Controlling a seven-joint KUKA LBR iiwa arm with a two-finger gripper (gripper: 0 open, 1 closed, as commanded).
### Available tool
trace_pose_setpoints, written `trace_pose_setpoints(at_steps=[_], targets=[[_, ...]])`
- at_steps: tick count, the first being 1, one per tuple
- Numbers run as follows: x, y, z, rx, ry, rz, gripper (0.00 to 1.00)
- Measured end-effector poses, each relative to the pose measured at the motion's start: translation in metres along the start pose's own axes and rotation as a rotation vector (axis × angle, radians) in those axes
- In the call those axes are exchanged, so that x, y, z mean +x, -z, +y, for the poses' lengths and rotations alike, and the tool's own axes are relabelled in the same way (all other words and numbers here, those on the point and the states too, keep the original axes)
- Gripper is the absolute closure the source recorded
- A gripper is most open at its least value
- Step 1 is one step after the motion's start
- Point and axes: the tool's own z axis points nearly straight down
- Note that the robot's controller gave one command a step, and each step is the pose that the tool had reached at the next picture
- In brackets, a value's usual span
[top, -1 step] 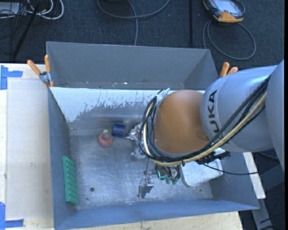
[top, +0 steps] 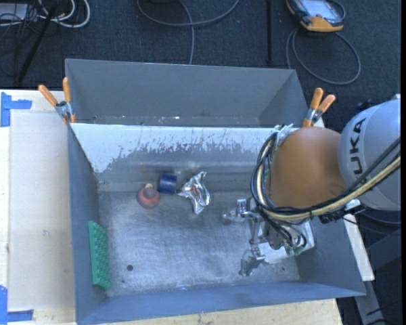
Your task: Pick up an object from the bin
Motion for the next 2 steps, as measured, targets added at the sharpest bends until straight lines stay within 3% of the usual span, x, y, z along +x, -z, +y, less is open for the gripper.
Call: trace_pose_setpoints(at_steps=[1,2], targets=[[-0.071,-0.025,-0.026,-0.003,-0.054,-0.005,0.0],[-0.118,-0.069,-0.02,-0.003,-0.037,-0.003,0.0]])
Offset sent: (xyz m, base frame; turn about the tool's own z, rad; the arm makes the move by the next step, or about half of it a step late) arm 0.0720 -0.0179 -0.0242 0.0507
